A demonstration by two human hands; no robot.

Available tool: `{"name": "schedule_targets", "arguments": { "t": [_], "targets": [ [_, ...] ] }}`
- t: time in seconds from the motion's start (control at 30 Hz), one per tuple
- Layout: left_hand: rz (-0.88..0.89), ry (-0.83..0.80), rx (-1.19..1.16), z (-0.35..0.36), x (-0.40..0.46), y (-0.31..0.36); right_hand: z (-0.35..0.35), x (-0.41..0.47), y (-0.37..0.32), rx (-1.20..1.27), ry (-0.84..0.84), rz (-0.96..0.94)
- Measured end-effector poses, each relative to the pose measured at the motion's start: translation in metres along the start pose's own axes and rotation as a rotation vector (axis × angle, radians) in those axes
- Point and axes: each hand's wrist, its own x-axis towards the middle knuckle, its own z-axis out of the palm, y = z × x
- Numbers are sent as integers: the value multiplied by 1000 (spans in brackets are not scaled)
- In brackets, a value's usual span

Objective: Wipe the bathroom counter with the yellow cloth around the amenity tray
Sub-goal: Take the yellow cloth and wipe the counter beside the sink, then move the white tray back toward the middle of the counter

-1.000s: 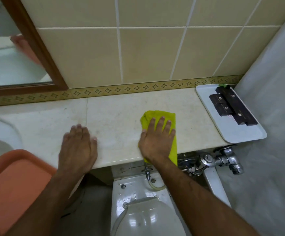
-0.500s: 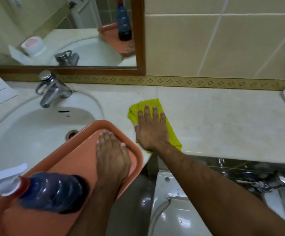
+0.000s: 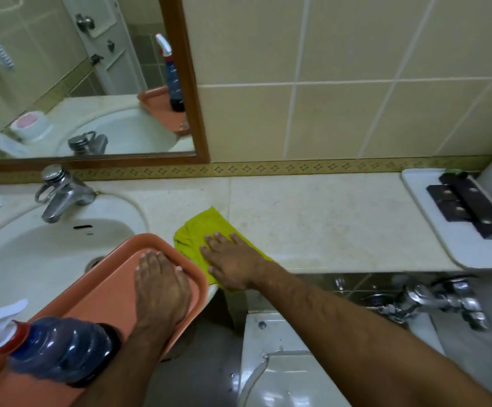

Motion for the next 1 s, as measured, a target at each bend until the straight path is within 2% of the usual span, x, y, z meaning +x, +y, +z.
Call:
{"name": "schedule_targets", "arguments": {
  "t": [0.17, 0.23, 0.3, 0.37, 0.4, 0.57, 0.7, 0.77, 0.83, 1.0],
  "targets": [
    [148, -70, 336, -30, -23, 12, -23, -85, 17, -29, -33, -53],
    [202, -22, 258, -45, -21, 28, -29, -124, 41, -85, -48, 3],
    [129, 60, 217, -55, -13, 47, -35, -157, 67, -106, -54, 45],
    [81, 150, 261, -57, -7, 85, -42, -191, 98, -34, -53, 121],
    [116, 177, 261, -58, -2, 114, -44, -210, 120, 10, -20, 178],
    [437, 236, 208, -56, 26, 282, -45, -297, 215, 301, 344, 628],
    [660, 254, 60, -37, 48, 433, -26, -354, 278, 527, 709, 1133],
    [690, 212, -6, -25, 56, 493, -11, -374, 296, 640, 829, 1388],
    [693, 148, -43, -8, 64, 543, 9, -388, 313, 731, 834, 1540],
    [583, -24, -163, 29, 81, 608, 39, -383, 330, 1019, 969, 1699]
  ]
}}
